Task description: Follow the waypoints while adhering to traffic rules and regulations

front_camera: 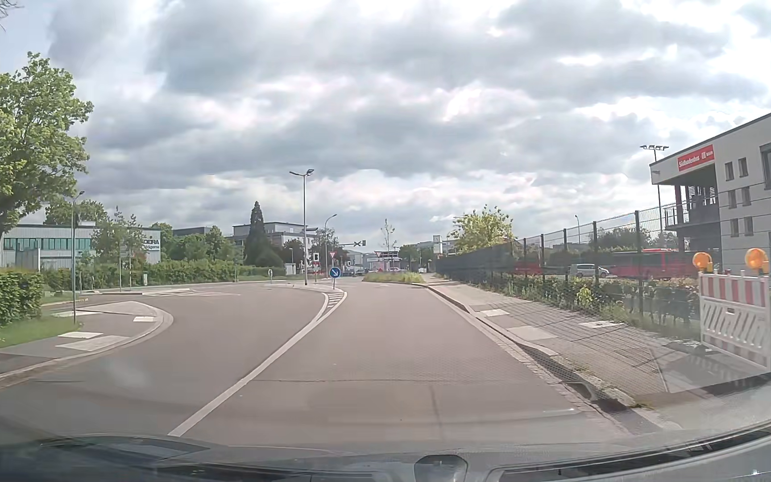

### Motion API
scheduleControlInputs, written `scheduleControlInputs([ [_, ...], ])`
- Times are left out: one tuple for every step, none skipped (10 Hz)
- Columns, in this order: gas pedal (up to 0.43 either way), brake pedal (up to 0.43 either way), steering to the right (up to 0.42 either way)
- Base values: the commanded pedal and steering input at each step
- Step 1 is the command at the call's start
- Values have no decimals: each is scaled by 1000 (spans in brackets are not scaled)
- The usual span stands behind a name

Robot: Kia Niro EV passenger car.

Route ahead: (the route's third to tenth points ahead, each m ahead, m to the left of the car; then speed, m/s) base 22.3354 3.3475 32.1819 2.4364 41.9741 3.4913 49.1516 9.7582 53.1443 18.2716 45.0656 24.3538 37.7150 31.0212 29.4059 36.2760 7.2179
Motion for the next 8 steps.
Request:
scheduleControlInputs([
  [39,0,-1],
  [39,0,-4],
  [39,0,-4],
  [39,0,-3],
  [39,0,-3],
  [39,0,-3],
  [39,0,-3],
  [39,0,-4],
])
